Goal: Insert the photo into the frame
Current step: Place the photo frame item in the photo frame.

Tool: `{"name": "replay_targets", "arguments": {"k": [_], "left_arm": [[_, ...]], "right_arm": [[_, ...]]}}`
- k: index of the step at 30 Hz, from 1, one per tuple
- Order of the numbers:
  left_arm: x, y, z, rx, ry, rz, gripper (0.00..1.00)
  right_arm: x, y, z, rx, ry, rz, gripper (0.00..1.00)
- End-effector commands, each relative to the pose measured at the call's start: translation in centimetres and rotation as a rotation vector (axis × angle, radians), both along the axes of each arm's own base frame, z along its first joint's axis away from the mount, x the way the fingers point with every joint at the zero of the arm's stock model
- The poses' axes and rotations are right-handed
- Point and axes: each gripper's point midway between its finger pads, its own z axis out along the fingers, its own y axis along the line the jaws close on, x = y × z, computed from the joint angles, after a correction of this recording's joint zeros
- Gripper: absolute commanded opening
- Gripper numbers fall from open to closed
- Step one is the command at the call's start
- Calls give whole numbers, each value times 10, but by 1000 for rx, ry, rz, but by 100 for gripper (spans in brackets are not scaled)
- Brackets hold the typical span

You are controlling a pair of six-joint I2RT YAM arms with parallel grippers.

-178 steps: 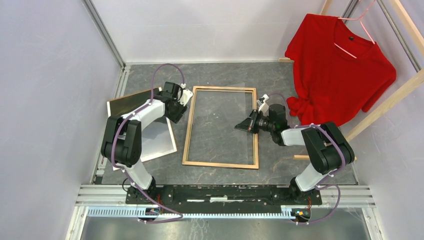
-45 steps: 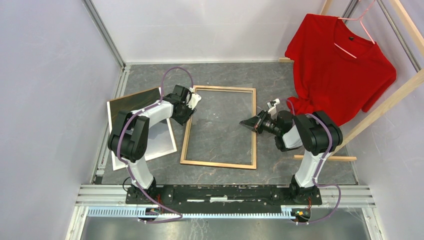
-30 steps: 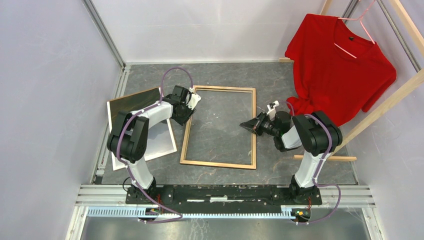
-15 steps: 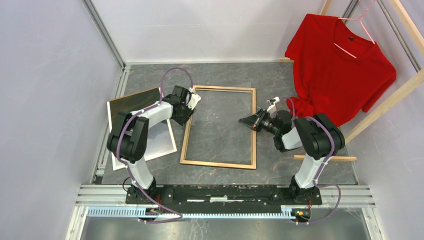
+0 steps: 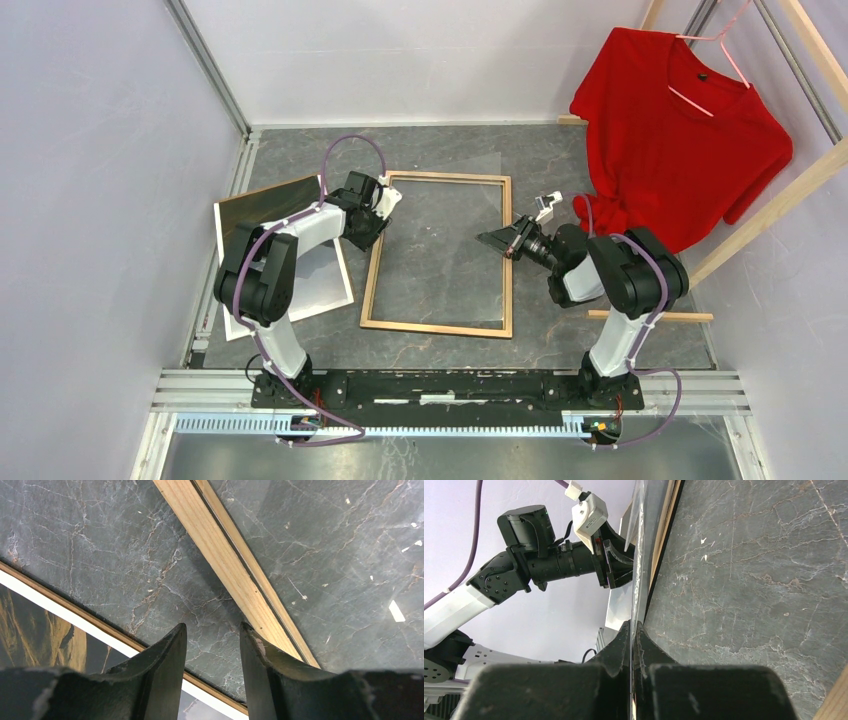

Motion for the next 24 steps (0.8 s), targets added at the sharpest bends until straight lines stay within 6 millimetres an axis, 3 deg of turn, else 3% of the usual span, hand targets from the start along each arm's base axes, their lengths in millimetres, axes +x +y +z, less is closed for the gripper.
{"name": "replay_targets", "arguments": {"k": [1, 24], "left_arm": [[-20, -12, -16, -21, 69, -62, 51], [-20, -13, -16, -22, 74, -68, 51]], "right_arm": [[-5, 10, 9, 23, -46, 42, 1], [2, 16, 3, 54, -13, 38, 1]]}}
